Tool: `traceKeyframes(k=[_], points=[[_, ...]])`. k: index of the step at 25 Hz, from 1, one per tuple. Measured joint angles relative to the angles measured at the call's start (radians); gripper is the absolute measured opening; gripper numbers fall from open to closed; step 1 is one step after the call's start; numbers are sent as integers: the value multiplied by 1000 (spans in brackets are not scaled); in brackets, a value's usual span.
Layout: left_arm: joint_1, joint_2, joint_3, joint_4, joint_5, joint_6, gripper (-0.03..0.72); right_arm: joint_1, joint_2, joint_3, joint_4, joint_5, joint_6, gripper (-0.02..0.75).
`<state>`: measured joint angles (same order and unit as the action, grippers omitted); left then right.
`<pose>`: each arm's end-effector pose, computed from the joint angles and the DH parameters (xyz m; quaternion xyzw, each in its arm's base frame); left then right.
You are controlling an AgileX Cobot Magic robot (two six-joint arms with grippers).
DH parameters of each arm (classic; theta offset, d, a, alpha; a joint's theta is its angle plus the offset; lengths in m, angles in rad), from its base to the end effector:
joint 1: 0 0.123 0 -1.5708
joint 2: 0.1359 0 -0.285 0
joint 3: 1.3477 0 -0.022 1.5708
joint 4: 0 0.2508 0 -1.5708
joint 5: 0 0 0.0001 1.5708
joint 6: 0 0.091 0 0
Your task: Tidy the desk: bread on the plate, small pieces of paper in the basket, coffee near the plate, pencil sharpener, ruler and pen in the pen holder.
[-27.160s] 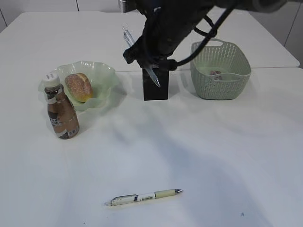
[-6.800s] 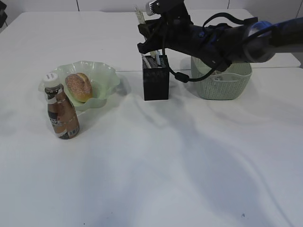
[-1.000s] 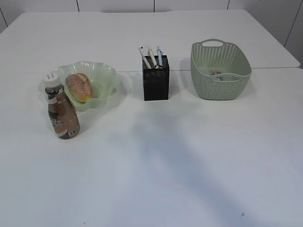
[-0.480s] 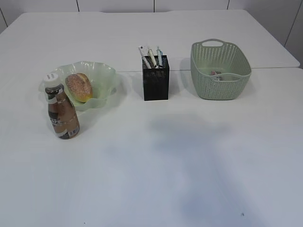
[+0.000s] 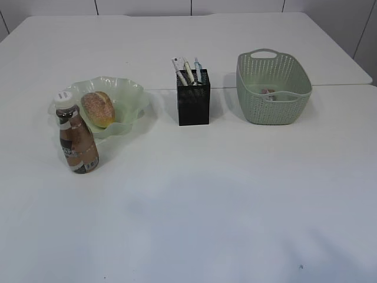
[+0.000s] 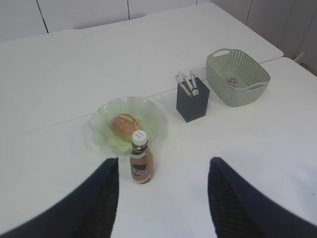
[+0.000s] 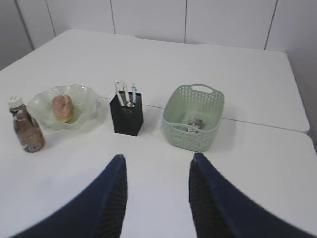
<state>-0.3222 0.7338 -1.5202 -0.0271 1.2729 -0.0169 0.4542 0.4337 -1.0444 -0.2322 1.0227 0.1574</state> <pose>0.0411 -0.0162 0.5117 0.1305 0.8229 -0.1061 0.5427 0.0284 -0.0060 0.4272 -0.1107 0.7991 0.0643 0.5874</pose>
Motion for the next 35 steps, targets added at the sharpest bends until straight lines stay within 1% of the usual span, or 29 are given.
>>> traceKeyframes(k=[1,2,4,5,6,8,11,12,14,15,18,21,23,28,34,35], points=[[0,-5,0,-2,0,3,405,0,-81,54,43,0,-30,338],[0,-11,0,-4,0,7,405,0,-107,67,62,5,-38,338],[0,-30,6,-15,0,27,403,0,-107,67,62,5,-38,338],[0,-45,19,-17,0,37,402,0,-198,139,143,38,-98,338],[0,-61,41,-21,0,49,402,0,-214,150,151,48,-107,338],[0,-117,101,-23,0,63,402,0,-221,155,153,51,-110,338],[0,-229,233,-28,-11,75,402,0,-221,155,153,51,-110,338],[0,-273,273,-29,-25,79,401,0,-330,228,158,60,-132,337],[0,-354,370,-31,-48,87,401,0,-330,228,158,60,-132,337],[0,-397,410,-33,-59,89,401,0,-376,277,164,62,-132,337],[0,-518,540,-50,-71,89,401,0,-414,331,177,62,-132,335],[0,-624,642,-68,-76,89,401,0,-451,396,211,64,-134,335],[0,-679,704,-73,-80,91,401,0,-451,409,211,68,-134,335],[0,-728,871,-75,-84,100,401,0,-451,474,209,94,-151,335],[0,-728,968,-76,-113,166,401,0,-451,483,195,96,-163,335],[0,-728,982,-76,-117,168,401,0,-451,483,175,97,-164,335]])
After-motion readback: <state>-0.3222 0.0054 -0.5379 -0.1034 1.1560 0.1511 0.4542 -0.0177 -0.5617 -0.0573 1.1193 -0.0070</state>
